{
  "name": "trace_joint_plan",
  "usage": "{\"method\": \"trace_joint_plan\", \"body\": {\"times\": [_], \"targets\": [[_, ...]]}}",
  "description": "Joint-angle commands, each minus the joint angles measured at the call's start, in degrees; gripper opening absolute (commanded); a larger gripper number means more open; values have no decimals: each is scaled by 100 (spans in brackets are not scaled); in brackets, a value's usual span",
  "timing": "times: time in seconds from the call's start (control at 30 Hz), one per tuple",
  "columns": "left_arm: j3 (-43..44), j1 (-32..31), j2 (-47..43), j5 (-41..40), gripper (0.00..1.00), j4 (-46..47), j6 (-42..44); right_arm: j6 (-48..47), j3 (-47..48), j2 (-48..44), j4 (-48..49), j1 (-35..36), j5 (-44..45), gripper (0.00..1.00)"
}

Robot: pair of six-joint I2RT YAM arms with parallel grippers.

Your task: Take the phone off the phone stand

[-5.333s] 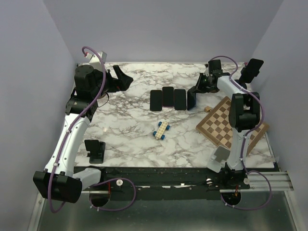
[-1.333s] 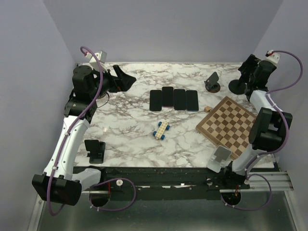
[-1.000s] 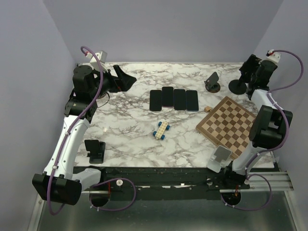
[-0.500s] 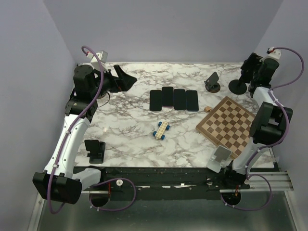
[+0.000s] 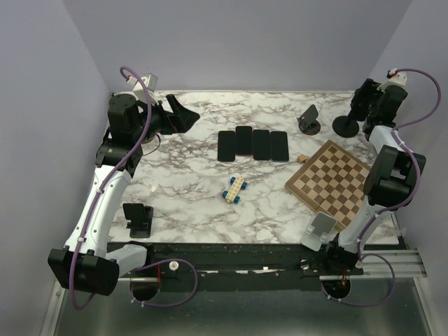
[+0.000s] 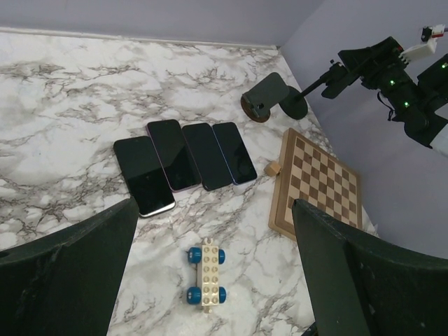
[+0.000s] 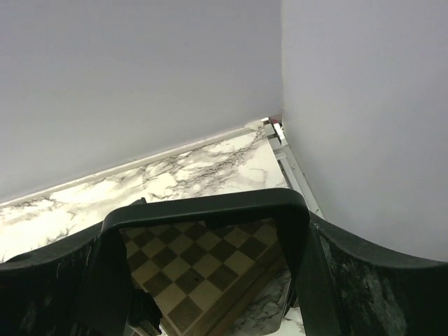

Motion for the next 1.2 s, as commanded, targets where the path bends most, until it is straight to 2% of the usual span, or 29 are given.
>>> {"method": "trace_joint_plan", "body": {"times": [0.0,0.1,0.23,0.5,0.6,0.73,0.97,1.17], "targets": [[39,9,49,134,99,137,-10,-110,199,178,-90,-73,-212,83],[39,9,54,133,99,140,-10,-185,264,206,-135,-78,-268,75],[36,9,58,137,99,140,-2,-247,250,173,-143,-89,-370,52],[36,9,58,148,99,158,-10,-273,684,250,-769,-86,-528,22],[29,9,58,130,99,158,-2,-147,599,150,-713,-86,-526,11],[5,9,58,130,99,180,-1,156,315,-81,-411,-86,-371,1],[-34,9,23,157,99,242,-44,865,-414,-726,286,-86,315,1],[-49,8,41,187,99,263,-63,1319,-459,-965,336,-80,518,1]]}}
